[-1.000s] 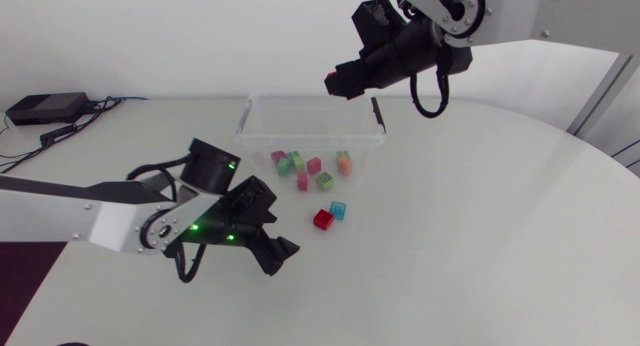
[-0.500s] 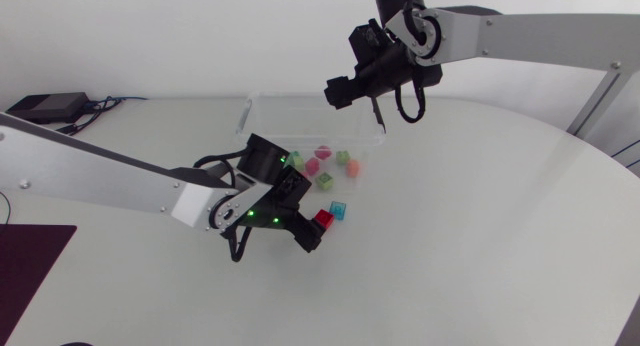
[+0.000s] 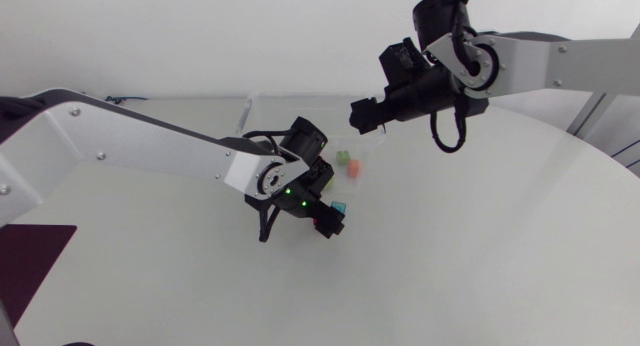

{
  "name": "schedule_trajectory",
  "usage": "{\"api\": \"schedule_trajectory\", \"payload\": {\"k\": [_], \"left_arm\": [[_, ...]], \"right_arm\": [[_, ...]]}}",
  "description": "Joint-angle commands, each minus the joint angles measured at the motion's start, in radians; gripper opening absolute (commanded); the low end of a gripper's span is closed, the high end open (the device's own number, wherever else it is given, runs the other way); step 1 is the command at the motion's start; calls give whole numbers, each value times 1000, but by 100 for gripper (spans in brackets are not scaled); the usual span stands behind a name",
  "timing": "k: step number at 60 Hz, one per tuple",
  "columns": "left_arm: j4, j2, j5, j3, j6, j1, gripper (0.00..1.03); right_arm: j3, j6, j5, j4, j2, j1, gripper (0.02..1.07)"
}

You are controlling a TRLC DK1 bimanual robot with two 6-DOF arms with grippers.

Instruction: Pick up the duplo bricks and place them in the container

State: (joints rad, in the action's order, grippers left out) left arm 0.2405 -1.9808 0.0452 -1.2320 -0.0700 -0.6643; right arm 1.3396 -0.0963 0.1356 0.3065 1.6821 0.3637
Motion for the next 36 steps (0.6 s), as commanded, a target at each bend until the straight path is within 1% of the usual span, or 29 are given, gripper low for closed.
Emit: {"api": "schedule_trajectory", "payload": {"k": [1,7,9,11,19,22,26,31,36], "left_arm": [[52,-43,-7,-55,55,-11,72],[128,-69,-7,-106,67,-12,70],[149,-78,-5,-126,72,-11,67],[160,-84,-5,-135,81,-11,67],[214,-112,-5,-187,95,-23,66],[244,-125,-5,-212,98,-24,66],[310,-153,-5,-259,110,-24,66],[327,-162,-7,-277,121,-29,64],[335,-173,-7,-282,128,-29,51]], "right_arm": [[-63,21,18,-17,-51,-16,95],[-109,18,33,-18,-87,-37,95],[-128,18,44,-26,-98,-43,95],[-135,18,47,-27,-102,-46,95],[-175,18,55,-29,-131,-55,95],[-188,15,56,-29,-145,-57,95],[-211,12,73,-29,-174,-65,95],[-240,9,81,-24,-206,-74,95],[-283,1,82,-24,-234,-75,95]]}}
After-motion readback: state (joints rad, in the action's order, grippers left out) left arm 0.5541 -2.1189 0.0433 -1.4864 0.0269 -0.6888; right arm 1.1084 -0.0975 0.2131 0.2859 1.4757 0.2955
